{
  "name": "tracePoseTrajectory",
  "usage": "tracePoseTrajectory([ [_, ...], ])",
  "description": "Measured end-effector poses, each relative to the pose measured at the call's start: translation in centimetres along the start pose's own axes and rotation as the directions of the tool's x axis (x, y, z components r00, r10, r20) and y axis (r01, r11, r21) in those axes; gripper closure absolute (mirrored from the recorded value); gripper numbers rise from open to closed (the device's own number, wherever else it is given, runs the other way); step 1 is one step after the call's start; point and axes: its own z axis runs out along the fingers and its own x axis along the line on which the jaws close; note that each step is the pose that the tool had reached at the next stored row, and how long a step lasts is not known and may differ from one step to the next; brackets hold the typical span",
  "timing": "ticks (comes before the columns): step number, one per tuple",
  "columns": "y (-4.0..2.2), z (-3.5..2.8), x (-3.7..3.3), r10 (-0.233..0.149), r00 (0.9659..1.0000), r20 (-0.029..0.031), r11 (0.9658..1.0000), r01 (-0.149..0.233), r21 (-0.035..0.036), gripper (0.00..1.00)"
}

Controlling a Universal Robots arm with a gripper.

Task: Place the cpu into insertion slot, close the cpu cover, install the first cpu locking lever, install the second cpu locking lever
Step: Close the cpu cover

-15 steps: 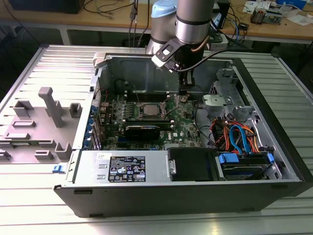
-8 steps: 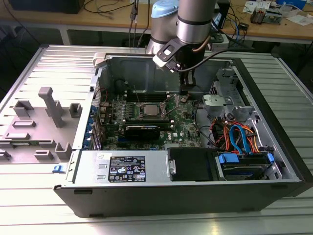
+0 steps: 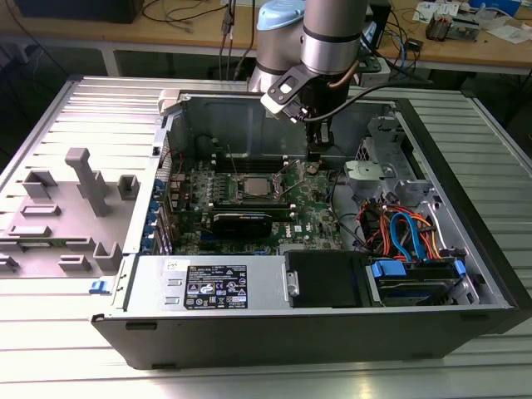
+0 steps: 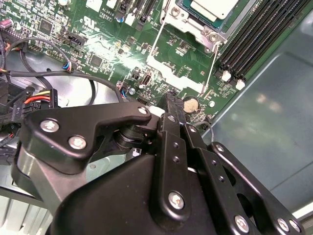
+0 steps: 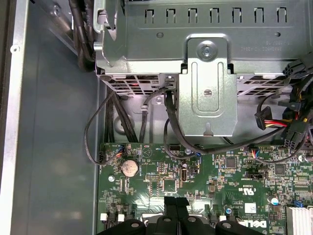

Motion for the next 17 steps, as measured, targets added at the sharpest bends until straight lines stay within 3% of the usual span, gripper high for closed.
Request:
tracePoseTrajectory([
  [8,0.24,0.09,0.00,0.000,1.0000,-0.0004,1.0000,0.000,-0.0001,0.89],
  [11,0.38,0.57,-0.01,0.000,1.0000,-0.0001,1.0000,0.000,0.0008,0.89],
  [16,0.79,1.60,-0.03,0.000,1.0000,-0.0002,0.9998,0.000,0.0188,0.89],
  [17,0.97,1.87,-0.03,0.000,1.0000,-0.0004,0.9996,0.000,0.0280,0.89],
])
